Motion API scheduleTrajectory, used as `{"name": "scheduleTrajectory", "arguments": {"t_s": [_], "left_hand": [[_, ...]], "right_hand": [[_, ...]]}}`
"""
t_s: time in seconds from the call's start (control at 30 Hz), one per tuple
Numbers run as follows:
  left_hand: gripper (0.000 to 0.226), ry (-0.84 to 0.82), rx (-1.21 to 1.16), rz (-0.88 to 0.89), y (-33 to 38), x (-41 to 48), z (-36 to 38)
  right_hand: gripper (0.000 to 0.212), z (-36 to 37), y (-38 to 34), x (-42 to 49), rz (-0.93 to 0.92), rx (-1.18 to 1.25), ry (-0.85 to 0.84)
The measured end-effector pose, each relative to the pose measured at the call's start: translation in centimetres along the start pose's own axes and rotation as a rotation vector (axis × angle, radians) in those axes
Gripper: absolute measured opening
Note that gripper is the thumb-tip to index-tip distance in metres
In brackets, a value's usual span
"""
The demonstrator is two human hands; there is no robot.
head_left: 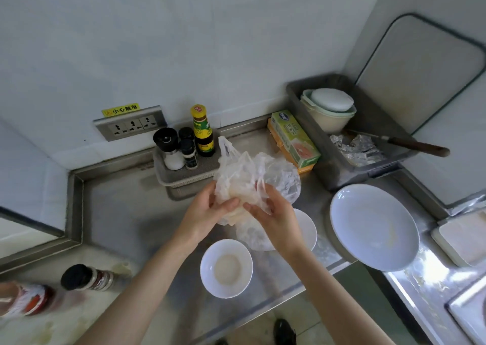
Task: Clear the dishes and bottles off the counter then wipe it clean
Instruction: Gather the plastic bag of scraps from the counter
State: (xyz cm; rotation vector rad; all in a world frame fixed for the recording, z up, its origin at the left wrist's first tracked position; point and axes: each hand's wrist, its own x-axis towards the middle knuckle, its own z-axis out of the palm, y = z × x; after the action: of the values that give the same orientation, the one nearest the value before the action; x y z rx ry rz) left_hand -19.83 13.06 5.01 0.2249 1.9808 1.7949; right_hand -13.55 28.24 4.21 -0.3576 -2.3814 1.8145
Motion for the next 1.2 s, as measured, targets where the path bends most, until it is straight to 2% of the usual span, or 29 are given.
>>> {"name": "scheduleTrajectory", "arguments": {"t_s": [0.17,0.33,0.4,0.53,0.6,0.67,0.77,1.0,1.2], "left_hand": [[0.042,-0.114,0.064,0.141,4.4,-0.9,1.5],[0.056,-0.281,0.147,0.217,6.7,-4.6,6.1],[0.061,-0.320,0.109,0.259,6.4,-6.9,8.5],[0.070,-0.551,0.139,0.357,4.6,-12.7,14.5],[0.070,-0.673,0.225,0.404,3.6,-15.9,17.7],[0.066,-0.793,0.316,0.430,2.4,-19.0,20.9],[0.063,-1.000,0.381,0.404,0.0,-24.2,25.7],[0.060,-1.434,0.480,0.295,-6.9,-40.1,36.6],[0.056,-1.631,0.482,0.176,-13.7,-51.9,44.9]], "right_hand": [[0.015,-3.0,-4.5,-2.9,-0.095,-0.006,0.146],[0.013,-6.6,-6.0,-10.2,-0.061,0.150,0.420],[0.024,-7.8,-5.5,-14.1,-0.034,0.172,0.526],[0.079,-9.9,-3.8,-22.8,-0.013,0.141,0.727],[0.080,-11.0,-2.7,-27.7,0.024,0.068,0.805],[0.067,-11.8,-1.8,-32.9,0.094,0.011,0.876],[0.058,-12.4,-0.2,-41.5,0.191,0.010,1.014],[0.058,-12.8,5.0,-62.0,0.418,0.144,1.309],[0.061,-13.0,11.2,-75.8,0.570,0.219,1.512]]}}
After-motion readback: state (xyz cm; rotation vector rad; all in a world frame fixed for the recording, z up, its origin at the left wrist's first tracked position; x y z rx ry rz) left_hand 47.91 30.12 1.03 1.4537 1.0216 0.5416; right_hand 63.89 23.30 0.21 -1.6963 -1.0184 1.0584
